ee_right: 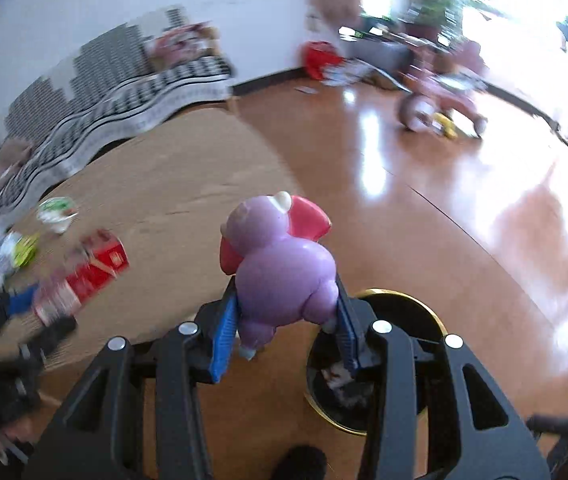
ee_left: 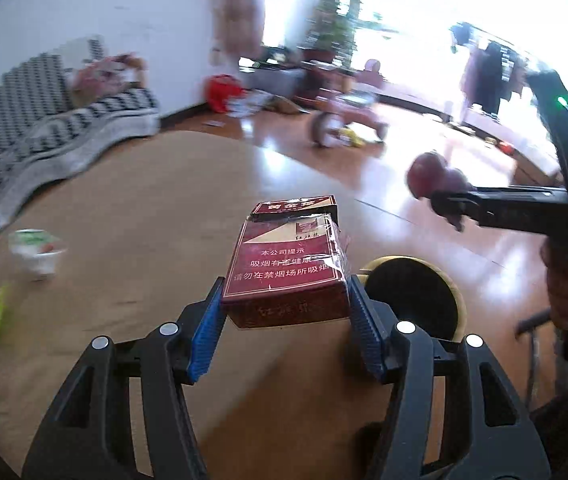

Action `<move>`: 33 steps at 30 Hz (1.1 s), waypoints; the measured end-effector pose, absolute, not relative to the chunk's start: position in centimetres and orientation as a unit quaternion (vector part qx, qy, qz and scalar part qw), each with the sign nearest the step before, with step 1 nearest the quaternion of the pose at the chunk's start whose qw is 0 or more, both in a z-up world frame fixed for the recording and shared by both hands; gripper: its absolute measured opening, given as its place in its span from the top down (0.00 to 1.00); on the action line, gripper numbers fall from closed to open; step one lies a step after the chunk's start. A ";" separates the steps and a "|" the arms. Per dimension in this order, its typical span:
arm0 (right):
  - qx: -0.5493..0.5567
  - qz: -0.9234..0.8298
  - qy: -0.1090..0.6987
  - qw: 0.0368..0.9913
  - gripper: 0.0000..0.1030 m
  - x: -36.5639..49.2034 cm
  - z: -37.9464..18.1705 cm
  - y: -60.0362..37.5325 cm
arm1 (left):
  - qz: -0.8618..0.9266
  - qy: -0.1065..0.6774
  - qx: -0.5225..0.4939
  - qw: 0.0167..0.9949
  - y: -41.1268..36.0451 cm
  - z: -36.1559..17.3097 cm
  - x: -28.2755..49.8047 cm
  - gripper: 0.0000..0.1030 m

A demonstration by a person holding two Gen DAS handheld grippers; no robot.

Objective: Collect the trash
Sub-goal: 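Carry pack and toy to the bin and open both tools to drop them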

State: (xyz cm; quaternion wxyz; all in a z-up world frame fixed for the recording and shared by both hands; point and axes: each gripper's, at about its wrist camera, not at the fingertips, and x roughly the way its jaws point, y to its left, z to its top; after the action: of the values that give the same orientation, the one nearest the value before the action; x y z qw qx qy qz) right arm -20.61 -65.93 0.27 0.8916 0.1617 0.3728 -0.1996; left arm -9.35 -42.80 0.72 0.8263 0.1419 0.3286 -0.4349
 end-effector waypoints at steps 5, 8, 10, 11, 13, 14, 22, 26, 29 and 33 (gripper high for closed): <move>0.210 -0.250 0.407 0.853 0.58 -24.3 -2.4 -71.4 | -0.485 0.367 0.135 0.782 -49.9 -2.4 -12.8 0.44; 0.231 -0.260 0.418 0.840 0.58 -25.3 -3.5 -72.9 | -0.510 0.396 0.133 0.752 -52.9 -4.8 -14.0 0.44; 0.239 -0.266 0.422 0.833 0.57 -26.1 -4.1 -73.7 | -0.510 0.417 0.128 0.741 -54.1 -6.2 -14.3 0.44; 0.244 -0.266 0.423 0.831 0.57 -26.4 -4.3 -74.0 | -0.511 0.427 0.126 0.735 -54.7 -6.9 -14.3 0.44; 0.251 -0.265 0.427 0.828 0.57 -26.3 -4.5 -74.2 | -0.509 0.431 0.128 0.733 -55.5 -7.6 -14.6 0.44; 0.251 -0.265 0.428 0.827 0.57 -26.2 -4.6 -74.2 | -0.508 0.434 0.131 0.733 -55.9 -7.9 -14.7 0.44; 0.261 -0.269 0.429 0.822 0.54 -26.1 -4.7 -74.8 | -0.508 0.444 0.132 0.727 -57.0 -8.5 -13.8 0.44; 0.261 -0.274 0.429 0.820 0.40 -25.4 -4.7 -74.4 | -0.510 0.446 0.124 0.725 -57.7 -8.4 -13.3 0.26; 0.255 -0.273 0.429 0.822 0.39 -25.1 -4.6 -74.0 | -0.507 0.443 0.124 0.729 -57.7 -8.3 -13.1 0.24; 0.249 -0.271 0.431 0.824 0.39 -24.6 -4.5 -73.6 | -0.502 0.439 0.125 0.735 -56.7 -7.9 -12.5 0.22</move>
State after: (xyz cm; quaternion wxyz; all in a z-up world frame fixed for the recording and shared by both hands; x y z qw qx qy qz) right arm -24.62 -73.56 -4.51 0.8240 0.2489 0.4311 -0.2707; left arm -12.51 -56.66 -7.89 0.7348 0.1252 0.4386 -0.5020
